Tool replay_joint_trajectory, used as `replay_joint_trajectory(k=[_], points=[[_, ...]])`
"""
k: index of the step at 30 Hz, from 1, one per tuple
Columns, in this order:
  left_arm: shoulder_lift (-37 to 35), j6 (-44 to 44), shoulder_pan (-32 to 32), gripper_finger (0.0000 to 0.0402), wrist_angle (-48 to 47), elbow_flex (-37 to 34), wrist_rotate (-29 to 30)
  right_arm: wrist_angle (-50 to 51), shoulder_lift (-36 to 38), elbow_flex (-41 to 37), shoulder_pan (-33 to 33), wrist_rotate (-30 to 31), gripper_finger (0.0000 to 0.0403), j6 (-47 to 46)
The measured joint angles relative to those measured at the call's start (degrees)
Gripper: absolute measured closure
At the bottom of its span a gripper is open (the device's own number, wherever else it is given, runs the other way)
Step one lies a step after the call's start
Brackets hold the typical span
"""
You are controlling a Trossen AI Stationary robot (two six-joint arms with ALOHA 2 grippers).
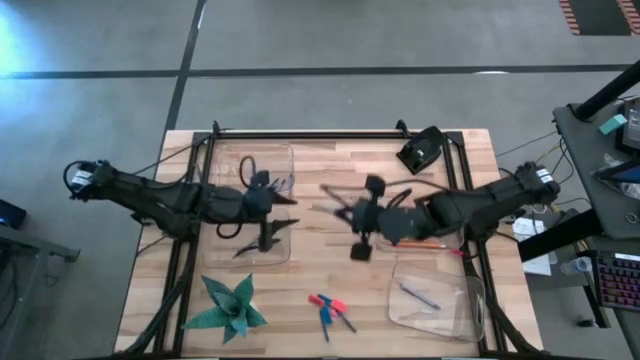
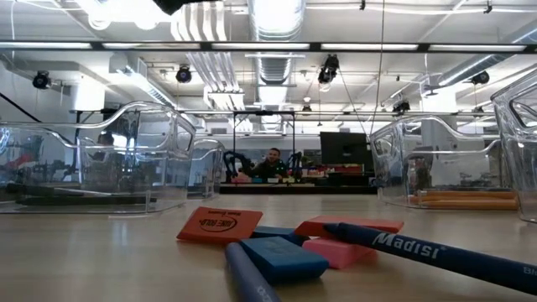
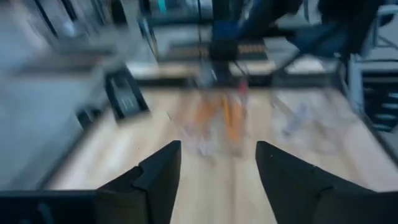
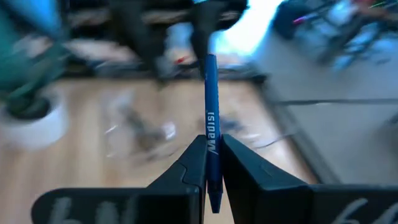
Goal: Sort crayons/erasers/pens/pencils in bins
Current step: Put the blue crayon into the top transparent bin
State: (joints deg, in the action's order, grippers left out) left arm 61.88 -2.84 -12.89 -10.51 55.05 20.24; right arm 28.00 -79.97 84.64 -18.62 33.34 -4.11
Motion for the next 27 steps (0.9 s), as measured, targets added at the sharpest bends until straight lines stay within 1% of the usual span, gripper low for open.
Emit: replay_joint_trajectory(k=[2,5,9,11,15,20,22,24,27], points=[[0.47,5.02,1.01,0.0202,5.56,0.06,0.79,-3.48,0.08,-0.03,1.55,1.91,0.0369,3.27],[0.63,9.29,2.72,0.0200,15.27,0.07,1.22,-11.34,0.10,-0.04,3.44,2.06,0.0369,9.88],[0.32,9.34,5.18,0.0200,24.37,0.07,1.29,-20.26,0.31,-0.04,5.58,1.77,0.0369,17.63],[0.25,9.19,6.07,0.0200,27.57,0.05,1.28,-23.80,0.38,-0.04,6.96,0.31,0.0369,19.94],[0.19,8.12,6.63,0.0200,32.02,0.39,1.23,-28.48,0.34,0.14,10.00,-5.02,0.0369,22.15],[0.34,7.69,6.94,0.0200,40.31,0.17,1.09,-32.56,0.14,0.28,13.94,-16.58,0.0369,23.51],[0.32,7.72,6.96,0.0200,41.17,0.19,0.69,-33.85,0.14,0.28,15.43,-20.83,0.0369,23.12],[0.34,7.72,6.96,0.0200,41.32,0.30,-0.55,-34.97,0.14,0.28,16.82,-24.49,0.0369,21.74],[0.37,7.72,7.20,0.0200,42.03,0.55,-4.28,-35.84,0.08,0.28,18.23,-28.20,0.0369,19.97]])
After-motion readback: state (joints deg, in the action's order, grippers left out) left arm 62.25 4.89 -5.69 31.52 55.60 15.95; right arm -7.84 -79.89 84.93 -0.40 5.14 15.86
